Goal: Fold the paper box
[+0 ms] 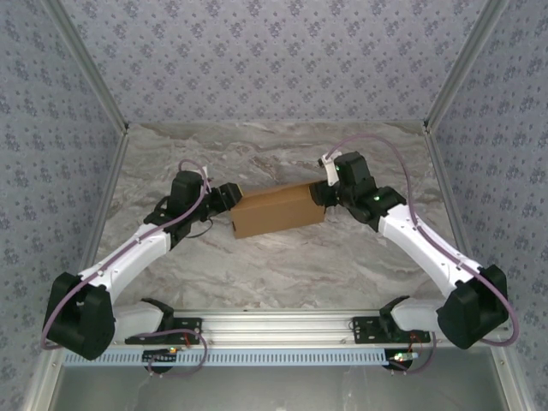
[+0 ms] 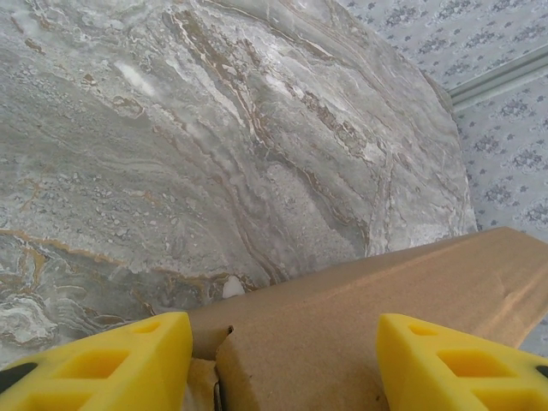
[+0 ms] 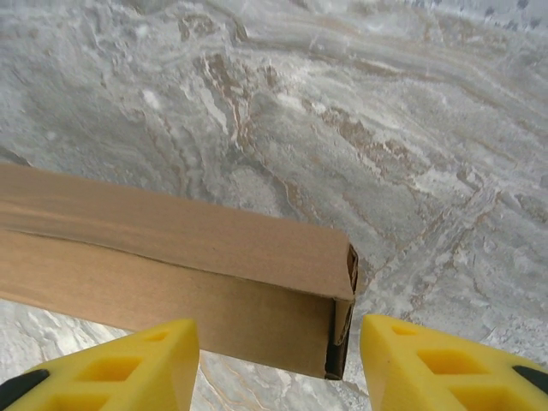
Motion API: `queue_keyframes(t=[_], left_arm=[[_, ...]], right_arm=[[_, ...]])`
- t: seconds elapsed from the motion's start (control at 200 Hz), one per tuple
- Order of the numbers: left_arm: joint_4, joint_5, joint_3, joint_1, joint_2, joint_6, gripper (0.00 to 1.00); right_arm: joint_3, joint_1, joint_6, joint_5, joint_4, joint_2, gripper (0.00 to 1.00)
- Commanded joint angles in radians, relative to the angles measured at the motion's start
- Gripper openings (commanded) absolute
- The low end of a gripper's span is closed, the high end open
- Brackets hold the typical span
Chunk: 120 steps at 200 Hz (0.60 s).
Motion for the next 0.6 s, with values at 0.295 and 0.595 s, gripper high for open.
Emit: queue_keyframes(t=[0.295,0.595], left_arm=[[-0.127,-0.017,-0.023,-0.023,0.038,0.024,0.58],[-0.127,-0.020,-0.026,-0.025,0.032,0.025,0.59]], right_arm=[[0.186,-0.112,0.053,-0.136,-0.073,0.117,0.57],[0.184,-0.166,0.082,-0.192,-0.112,0.207,0.55]])
